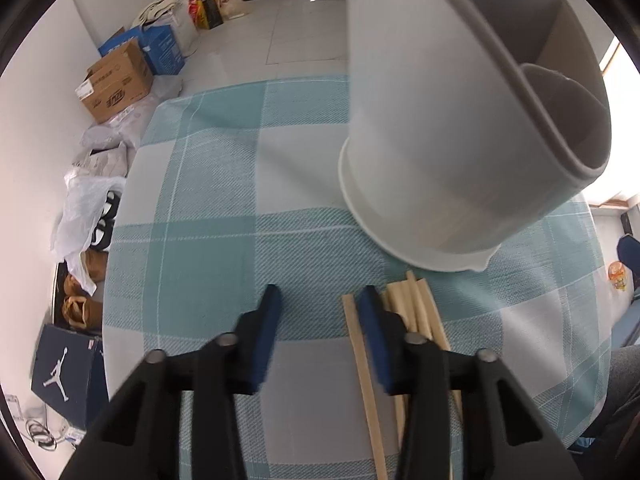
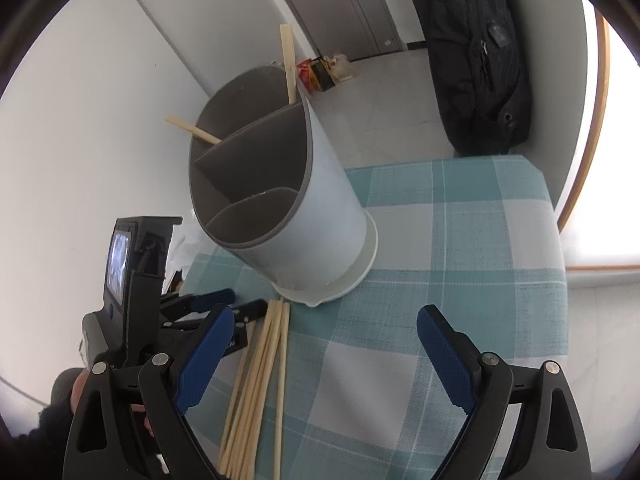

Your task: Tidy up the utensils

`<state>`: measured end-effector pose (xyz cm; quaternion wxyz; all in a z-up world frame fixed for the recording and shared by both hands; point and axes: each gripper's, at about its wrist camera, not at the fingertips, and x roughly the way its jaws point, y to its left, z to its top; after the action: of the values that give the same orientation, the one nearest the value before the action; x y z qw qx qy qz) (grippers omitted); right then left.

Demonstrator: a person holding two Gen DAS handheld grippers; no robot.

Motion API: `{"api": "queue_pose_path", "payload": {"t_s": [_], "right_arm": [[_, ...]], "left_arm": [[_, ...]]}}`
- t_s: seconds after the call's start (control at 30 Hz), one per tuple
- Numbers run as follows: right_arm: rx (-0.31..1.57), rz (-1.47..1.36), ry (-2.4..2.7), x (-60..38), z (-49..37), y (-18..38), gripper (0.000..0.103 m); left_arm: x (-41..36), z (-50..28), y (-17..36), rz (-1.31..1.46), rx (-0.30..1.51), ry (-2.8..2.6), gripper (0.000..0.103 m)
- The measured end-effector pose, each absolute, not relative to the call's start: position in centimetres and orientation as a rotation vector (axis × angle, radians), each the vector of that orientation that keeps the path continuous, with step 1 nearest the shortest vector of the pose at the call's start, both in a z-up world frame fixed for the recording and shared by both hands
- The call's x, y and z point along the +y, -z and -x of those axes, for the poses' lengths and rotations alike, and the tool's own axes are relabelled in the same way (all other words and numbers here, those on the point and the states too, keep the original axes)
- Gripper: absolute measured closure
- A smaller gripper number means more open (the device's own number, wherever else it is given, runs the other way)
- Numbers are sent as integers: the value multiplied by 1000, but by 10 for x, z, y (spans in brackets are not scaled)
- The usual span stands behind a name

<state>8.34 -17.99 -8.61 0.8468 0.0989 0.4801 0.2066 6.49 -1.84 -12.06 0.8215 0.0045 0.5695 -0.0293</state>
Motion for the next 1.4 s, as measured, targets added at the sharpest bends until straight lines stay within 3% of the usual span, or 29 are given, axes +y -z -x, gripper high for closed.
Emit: {"api": "queue_pose_path", "payload": {"t_s": [0.07, 0.13, 0.17, 0.27, 0.53, 0.87, 0.97, 1.4], "right_arm": [[1018, -203, -439, -178, -83, 87, 10], [1024, -199, -442, -176, -83, 88, 10], [1029, -198, -444, -175, -82, 89, 10], [1042, -187, -445, -170, -80, 92, 11], [1124, -153, -470, -148, -77, 112, 50], [1186, -118, -524, -112, -81, 123, 60], [1206, -63, -534, -93, -84, 129, 68], [1268, 47, -419, -50, -109, 147, 80]], "left_arm": [[-16, -66, 121, -5, 1219, 64, 80], [-8, -68, 120, 26, 1225, 53, 99], [-1, -69, 121, 68, 1227, 62, 100], [8, -66, 121, 153, 1224, 75, 100], [35, -52, 104, 302, 1126, 54, 101], [58, -35, 73, 474, 942, 36, 101], [71, -34, 67, 499, 906, 40, 101], [106, -23, 57, 584, 842, 40, 101]]}}
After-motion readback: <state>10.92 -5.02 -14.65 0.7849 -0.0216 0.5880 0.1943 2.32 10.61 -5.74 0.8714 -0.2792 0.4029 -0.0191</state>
